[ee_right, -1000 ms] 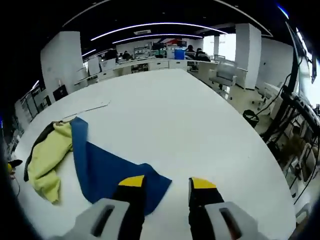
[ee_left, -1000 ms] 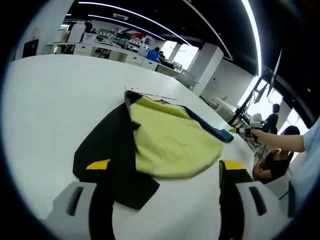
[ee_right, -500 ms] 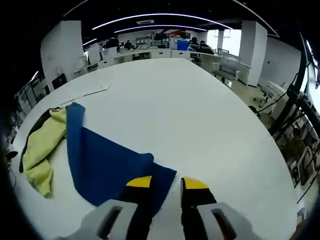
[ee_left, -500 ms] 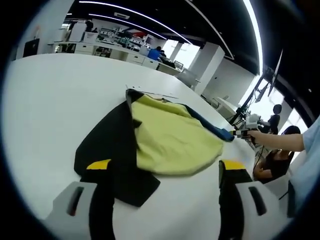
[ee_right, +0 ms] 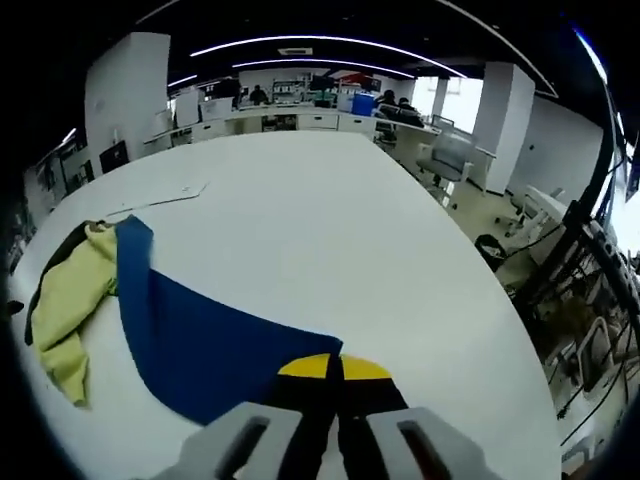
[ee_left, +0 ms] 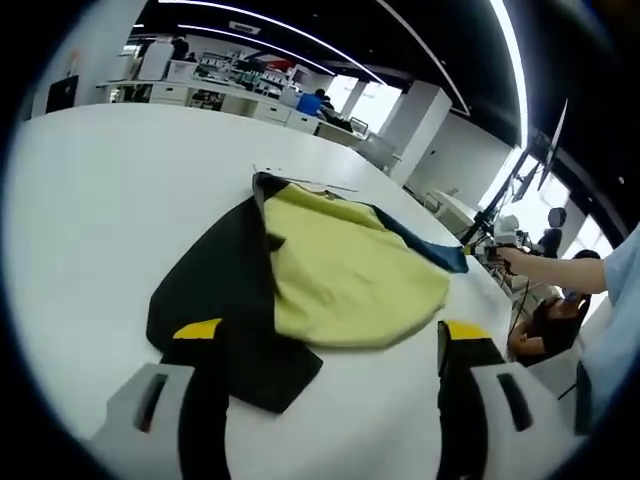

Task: Fold the garment on the visible template until the final outline fits inside the template.

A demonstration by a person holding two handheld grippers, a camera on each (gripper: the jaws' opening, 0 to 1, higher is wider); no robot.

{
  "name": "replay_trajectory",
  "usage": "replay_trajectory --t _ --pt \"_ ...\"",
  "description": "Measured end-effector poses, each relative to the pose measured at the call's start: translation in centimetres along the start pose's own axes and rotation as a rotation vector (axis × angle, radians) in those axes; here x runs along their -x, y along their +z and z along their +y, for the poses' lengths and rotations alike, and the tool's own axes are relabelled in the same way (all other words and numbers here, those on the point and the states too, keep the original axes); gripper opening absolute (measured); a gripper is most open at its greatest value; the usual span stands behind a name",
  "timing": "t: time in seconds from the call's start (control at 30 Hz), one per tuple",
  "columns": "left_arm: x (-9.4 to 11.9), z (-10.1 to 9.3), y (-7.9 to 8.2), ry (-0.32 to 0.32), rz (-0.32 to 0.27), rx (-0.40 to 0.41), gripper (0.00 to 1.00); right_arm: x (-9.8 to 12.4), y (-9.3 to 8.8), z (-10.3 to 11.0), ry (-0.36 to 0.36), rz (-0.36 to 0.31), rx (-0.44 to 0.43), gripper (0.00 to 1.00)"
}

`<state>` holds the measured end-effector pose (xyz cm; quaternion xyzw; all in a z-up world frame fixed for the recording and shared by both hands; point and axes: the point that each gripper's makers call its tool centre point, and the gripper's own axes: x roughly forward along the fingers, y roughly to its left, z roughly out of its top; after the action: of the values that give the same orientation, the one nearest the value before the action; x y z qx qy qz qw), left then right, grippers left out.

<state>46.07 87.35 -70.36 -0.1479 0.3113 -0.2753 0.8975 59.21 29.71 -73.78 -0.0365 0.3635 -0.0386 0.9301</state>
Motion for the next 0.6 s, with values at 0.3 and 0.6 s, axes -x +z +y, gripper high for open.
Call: replay_trajectory --t 0.3,0.6 --pt "-0.5 0.4 -0.5 0.007 0.027 0.005 0.84 -2.8 3.4 -1.7 -0.053 -0.003 0.057 0.0" --pt "-0.9 0.9 -0.8 0.016 0.055 0.002 0.84 -5.5 3.9 -2.9 -0.055 0.023 0.057 0.0"
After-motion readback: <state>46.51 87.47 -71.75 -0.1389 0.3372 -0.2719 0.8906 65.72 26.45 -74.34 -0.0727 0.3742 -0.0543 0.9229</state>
